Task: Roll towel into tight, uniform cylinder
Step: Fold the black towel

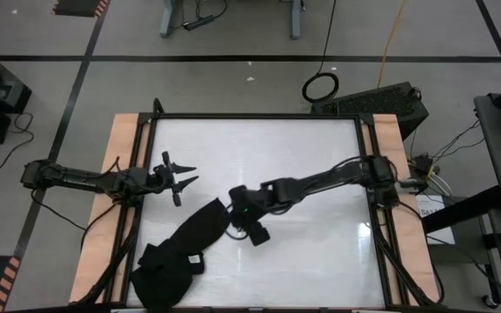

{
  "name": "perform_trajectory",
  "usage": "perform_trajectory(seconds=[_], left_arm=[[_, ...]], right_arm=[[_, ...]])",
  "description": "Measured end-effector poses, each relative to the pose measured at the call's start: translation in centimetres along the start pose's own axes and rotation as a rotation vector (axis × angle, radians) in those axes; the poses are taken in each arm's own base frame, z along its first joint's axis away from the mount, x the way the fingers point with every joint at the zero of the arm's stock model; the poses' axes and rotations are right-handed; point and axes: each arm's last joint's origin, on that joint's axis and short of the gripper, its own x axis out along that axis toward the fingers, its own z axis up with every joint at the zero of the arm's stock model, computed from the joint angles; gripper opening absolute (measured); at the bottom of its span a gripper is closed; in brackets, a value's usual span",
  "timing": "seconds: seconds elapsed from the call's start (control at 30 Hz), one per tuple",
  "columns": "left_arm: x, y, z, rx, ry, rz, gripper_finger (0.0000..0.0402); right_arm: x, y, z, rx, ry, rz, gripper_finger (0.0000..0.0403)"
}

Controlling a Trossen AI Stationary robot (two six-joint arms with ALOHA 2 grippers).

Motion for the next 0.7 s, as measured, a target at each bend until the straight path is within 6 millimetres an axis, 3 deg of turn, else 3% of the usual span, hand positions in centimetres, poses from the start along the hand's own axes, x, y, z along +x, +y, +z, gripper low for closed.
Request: perform_trajectory(seconds=[0.2,0.4,0.7], left_arm=[[0.0,0.0,0.0,0.0,0.0,0.0,0.0143],[0.0,0.0,0.0,0.0,0.0,0.0,0.0143],[0.0,0.0,0.0,0.001,0.003,0.0,0.0143]], right_arm=[[3.4,-0.5,-0.8,0.0,-0.027,-0.007,0.0208],[4.0,-0.8,-0.1,-0.011,-0.123,-0.005,0.0208],[6.4,-2.5,-1.8,0.072,-0.096,-0.03,0.0208]])
